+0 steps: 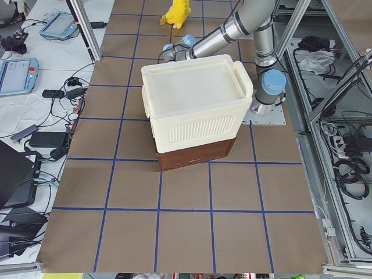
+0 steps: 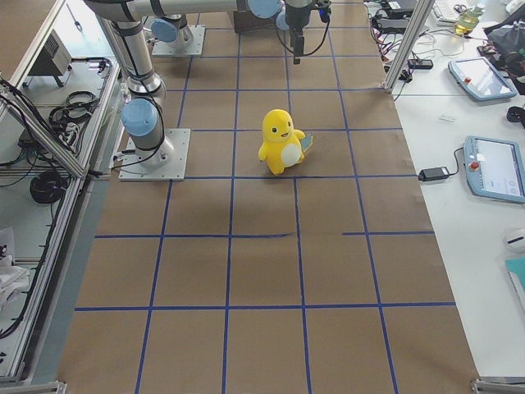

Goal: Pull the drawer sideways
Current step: 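Align the open left gripper around the white drawer handle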

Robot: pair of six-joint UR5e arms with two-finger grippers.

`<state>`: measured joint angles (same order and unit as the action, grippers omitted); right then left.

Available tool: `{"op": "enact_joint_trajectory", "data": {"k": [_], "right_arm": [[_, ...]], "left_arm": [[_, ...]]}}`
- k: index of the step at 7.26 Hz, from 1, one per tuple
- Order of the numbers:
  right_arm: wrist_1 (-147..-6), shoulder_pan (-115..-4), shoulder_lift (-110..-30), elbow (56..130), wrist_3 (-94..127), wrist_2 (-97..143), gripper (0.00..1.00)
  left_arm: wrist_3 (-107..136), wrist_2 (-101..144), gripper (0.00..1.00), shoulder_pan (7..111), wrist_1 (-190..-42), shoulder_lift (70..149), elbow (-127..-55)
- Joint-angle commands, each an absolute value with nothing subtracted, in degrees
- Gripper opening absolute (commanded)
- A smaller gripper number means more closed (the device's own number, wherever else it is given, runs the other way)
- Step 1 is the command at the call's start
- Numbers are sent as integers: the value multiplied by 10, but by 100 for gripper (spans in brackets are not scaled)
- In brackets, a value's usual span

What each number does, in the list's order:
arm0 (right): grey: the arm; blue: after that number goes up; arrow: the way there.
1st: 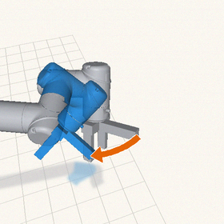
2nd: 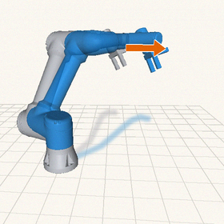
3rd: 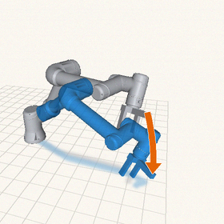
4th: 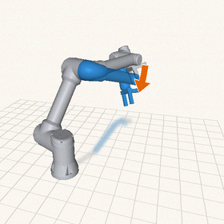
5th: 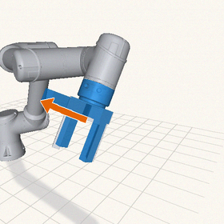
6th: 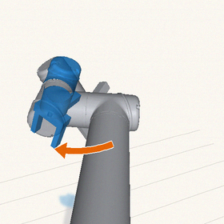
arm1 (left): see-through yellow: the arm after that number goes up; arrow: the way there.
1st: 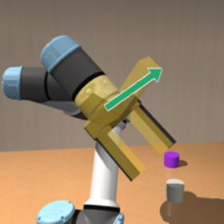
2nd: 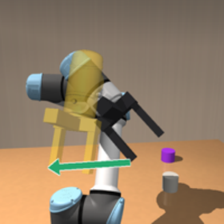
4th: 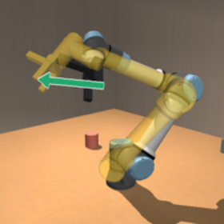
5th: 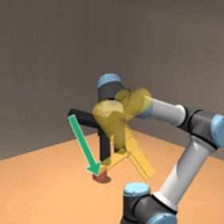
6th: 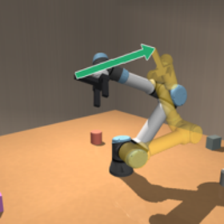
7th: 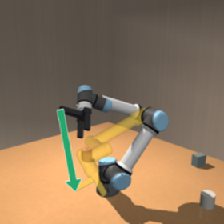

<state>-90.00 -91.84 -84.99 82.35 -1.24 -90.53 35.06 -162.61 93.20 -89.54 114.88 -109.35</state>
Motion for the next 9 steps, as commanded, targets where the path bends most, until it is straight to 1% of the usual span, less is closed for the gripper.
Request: {"op": "enact_joint_trajectory", "data": {"k": [1, 3, 5, 9], "right_arm": [[-900, -918, -850, 824, -13, -905, 100], [-900, -918, -850, 824, -12, -905, 100], [-900, -918, -850, 824, -12, -905, 100], [-900, -918, -850, 824, -12, -905, 100]], "left_arm": [[345, -1629, 55, 939, -892, 1149, -1086], [345, -1628, 53, 952, -899, 1151, -1074], [348, -1626, 51, 952, -899, 1149, -1078], [352, -1626, 51, 947, -901, 1146, -1085]]}}
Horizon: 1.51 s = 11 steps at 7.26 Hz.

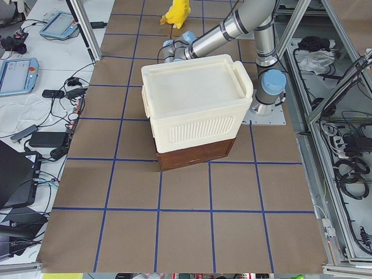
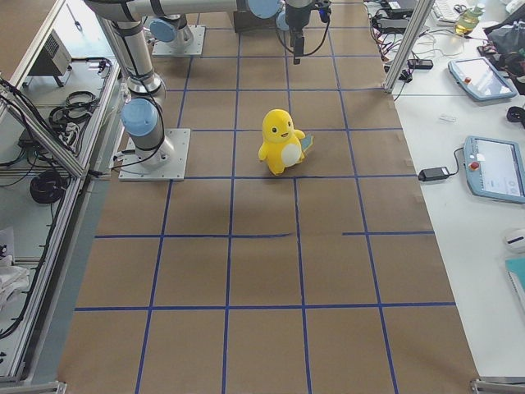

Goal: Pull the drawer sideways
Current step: 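Close the left gripper on the white drawer handle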

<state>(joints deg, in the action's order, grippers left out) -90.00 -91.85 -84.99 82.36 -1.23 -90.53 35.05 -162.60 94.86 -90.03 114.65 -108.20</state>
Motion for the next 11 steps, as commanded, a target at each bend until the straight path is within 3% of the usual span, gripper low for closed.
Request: {"op": "enact_joint_trajectory", "data": {"k": [1, 2, 4, 11], "right_arm": [[-900, -918, -850, 824, -12, -905, 100], [-900, -918, -850, 824, -12, -905, 100], [-900, -918, -850, 824, -12, -905, 100], [-900, -918, -850, 824, -12, -905, 100]], "left_arm": [[353, -1625, 51, 947, -901, 1146, -1088], [354, -1624, 51, 946, -898, 1147, -1087], [353, -1625, 42, 946, -899, 1146, -1086], [353, -1625, 42, 943, -901, 1147, -1092]]}}
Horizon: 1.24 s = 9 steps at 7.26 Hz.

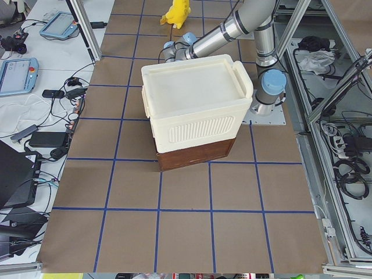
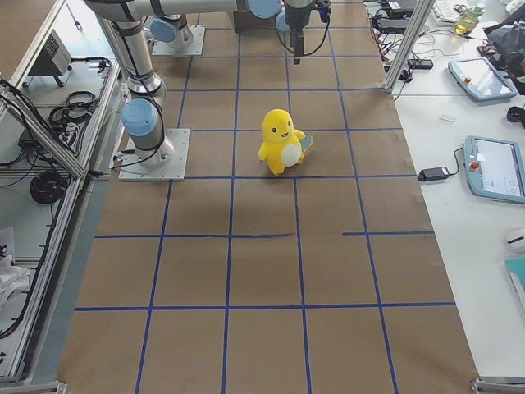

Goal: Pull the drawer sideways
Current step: 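Close the left gripper on the white drawer handle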

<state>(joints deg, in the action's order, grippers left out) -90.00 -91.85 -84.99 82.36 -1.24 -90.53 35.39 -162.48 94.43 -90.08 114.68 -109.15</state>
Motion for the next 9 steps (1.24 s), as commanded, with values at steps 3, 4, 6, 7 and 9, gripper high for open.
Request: {"op": "enact_joint_trajectory", "data": {"k": [3, 4, 6, 7, 9], "right_arm": [[-900, -918, -850, 824, -12, -905, 100], [-900, -918, -850, 824, -12, -905, 100], [-900, -918, -850, 824, -12, -905, 100], [-900, -918, -850, 824, -12, -905, 100], [-900, -918, -850, 824, -12, -905, 100]], "left_arm": [[354, -1624, 42, 937, -901, 1145, -1093], [354, -1624, 39, 937, -901, 1145, -1093], [353, -1624, 30, 937, -896, 1146, -1092], [353, -1624, 30, 938, -896, 1146, -1092], [352, -1623, 30, 940, -894, 1150, -1091]]}}
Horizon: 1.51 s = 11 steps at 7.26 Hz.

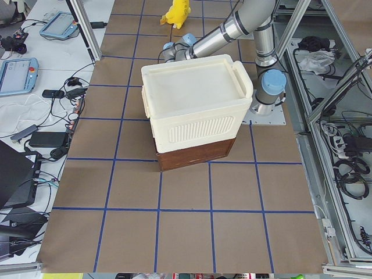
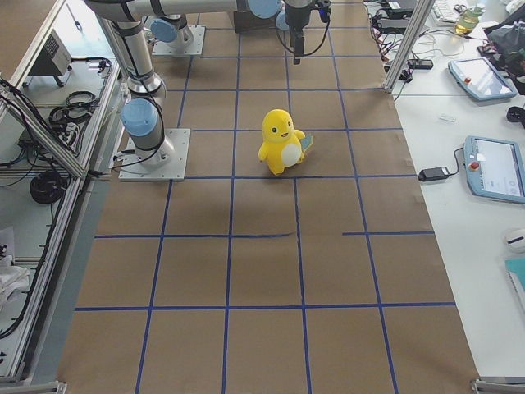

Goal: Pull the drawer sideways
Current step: 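Pull the handle with the left gripper, sliding the drawer out toward the plush toy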

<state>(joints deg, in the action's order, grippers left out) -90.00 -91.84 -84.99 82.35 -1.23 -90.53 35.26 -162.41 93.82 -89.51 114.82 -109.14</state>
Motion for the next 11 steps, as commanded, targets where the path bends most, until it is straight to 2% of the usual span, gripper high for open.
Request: {"op": "enact_joint_trajectory", "data": {"k": [1, 11], "right_arm": [[-900, -918, -850, 824, -12, -905, 100], [-900, -918, -850, 824, -12, -905, 100]], "left_arm": [[351, -1624, 30, 940, -894, 1153, -1089], [344, -1593, 27, 982, -895, 1154, -1060]]}}
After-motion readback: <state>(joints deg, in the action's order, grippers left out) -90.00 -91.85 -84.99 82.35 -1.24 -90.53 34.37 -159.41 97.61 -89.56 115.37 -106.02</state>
